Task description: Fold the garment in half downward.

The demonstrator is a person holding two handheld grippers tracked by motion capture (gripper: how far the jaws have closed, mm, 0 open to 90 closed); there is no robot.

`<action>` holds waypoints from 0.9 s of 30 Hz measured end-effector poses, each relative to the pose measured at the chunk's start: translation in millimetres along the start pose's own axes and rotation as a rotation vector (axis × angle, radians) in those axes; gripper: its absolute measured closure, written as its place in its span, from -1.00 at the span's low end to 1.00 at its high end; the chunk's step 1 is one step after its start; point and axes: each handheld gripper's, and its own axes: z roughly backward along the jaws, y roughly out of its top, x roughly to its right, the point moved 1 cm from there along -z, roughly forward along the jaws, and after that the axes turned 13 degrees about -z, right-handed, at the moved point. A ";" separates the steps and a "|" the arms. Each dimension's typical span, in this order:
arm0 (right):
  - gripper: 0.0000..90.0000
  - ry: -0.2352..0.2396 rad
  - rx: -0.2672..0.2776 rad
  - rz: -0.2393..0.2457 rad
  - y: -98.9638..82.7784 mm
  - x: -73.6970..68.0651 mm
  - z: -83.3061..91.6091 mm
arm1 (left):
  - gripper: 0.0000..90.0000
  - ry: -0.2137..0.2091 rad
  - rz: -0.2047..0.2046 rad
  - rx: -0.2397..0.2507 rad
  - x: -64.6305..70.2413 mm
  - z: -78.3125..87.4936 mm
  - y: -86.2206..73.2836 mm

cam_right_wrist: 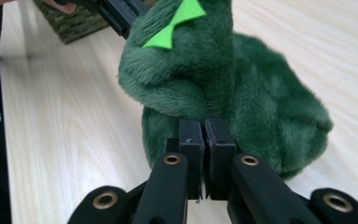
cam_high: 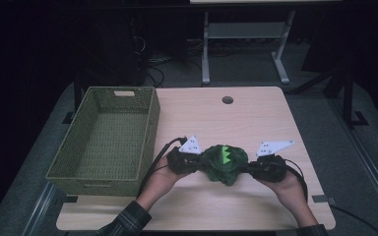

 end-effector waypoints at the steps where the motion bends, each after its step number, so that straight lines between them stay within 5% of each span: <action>1: 0.94 -0.001 -0.013 -0.002 -1.6 -0.4 -0.6 | 0.92 -0.003 0.004 -0.002 1.9 -0.9 -1.8; 13: 0.94 0.010 -0.119 -0.018 -26.8 -3.1 -15.8 | 0.93 -0.091 -0.012 -0.078 19.2 -23.9 -22.0; 27: 0.94 0.014 -0.184 -0.041 -38.0 6.9 -32.2 | 0.92 -0.106 -0.015 -0.104 22.7 -38.5 -28.9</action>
